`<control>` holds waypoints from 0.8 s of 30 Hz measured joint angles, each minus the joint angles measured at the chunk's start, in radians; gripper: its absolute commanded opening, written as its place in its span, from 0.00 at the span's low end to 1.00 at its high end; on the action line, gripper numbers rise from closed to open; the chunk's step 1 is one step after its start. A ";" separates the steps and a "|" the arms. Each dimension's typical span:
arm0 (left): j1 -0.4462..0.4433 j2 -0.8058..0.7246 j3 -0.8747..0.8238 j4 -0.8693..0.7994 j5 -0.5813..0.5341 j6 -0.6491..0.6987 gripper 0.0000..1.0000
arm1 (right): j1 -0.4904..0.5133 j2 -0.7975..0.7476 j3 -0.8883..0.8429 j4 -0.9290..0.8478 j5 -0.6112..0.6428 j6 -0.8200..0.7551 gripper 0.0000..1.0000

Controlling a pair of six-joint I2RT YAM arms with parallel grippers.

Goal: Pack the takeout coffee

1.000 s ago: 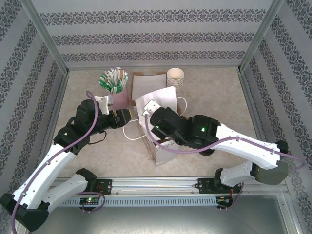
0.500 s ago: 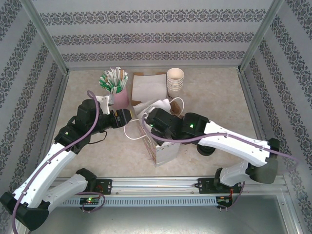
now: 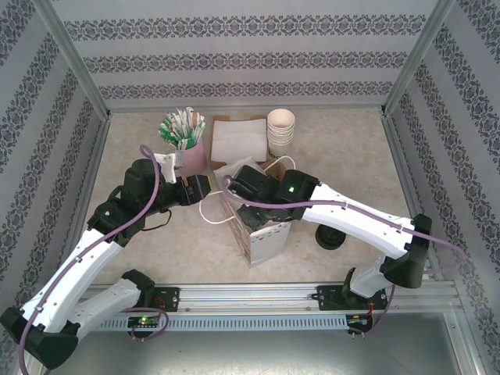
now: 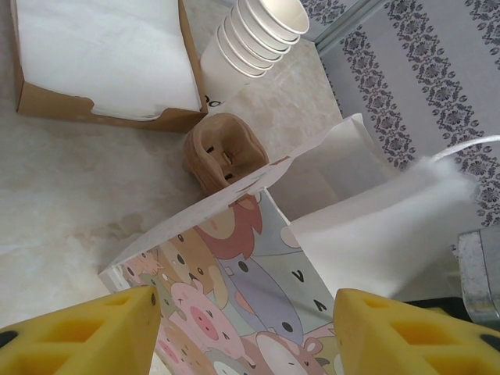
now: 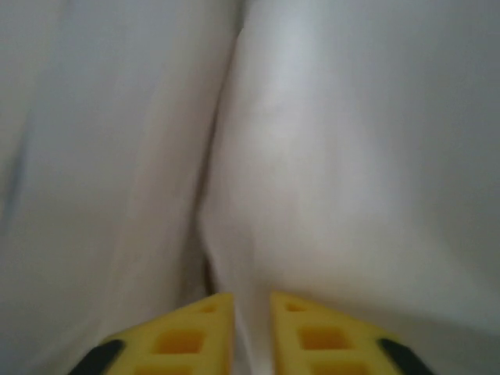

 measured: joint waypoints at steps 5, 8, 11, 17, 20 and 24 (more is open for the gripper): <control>0.000 0.000 0.000 0.000 -0.004 0.005 0.61 | -0.001 -0.025 0.019 0.061 -0.042 -0.003 0.49; 0.000 -0.004 0.000 -0.001 -0.011 0.010 0.62 | -0.001 -0.066 0.026 0.088 -0.035 -0.007 0.52; 0.000 -0.011 0.005 -0.003 -0.018 0.013 0.63 | -0.001 -0.132 0.027 0.119 0.004 -0.008 0.56; 0.000 -0.034 0.031 -0.012 -0.051 0.042 0.70 | -0.001 -0.296 0.004 0.188 0.111 -0.030 0.70; 0.000 -0.067 0.041 -0.016 -0.098 0.076 0.78 | -0.001 -0.378 -0.038 0.234 0.195 -0.055 0.76; 0.000 -0.163 0.030 -0.014 -0.235 0.153 0.88 | -0.001 -0.523 -0.177 0.345 0.351 -0.119 0.91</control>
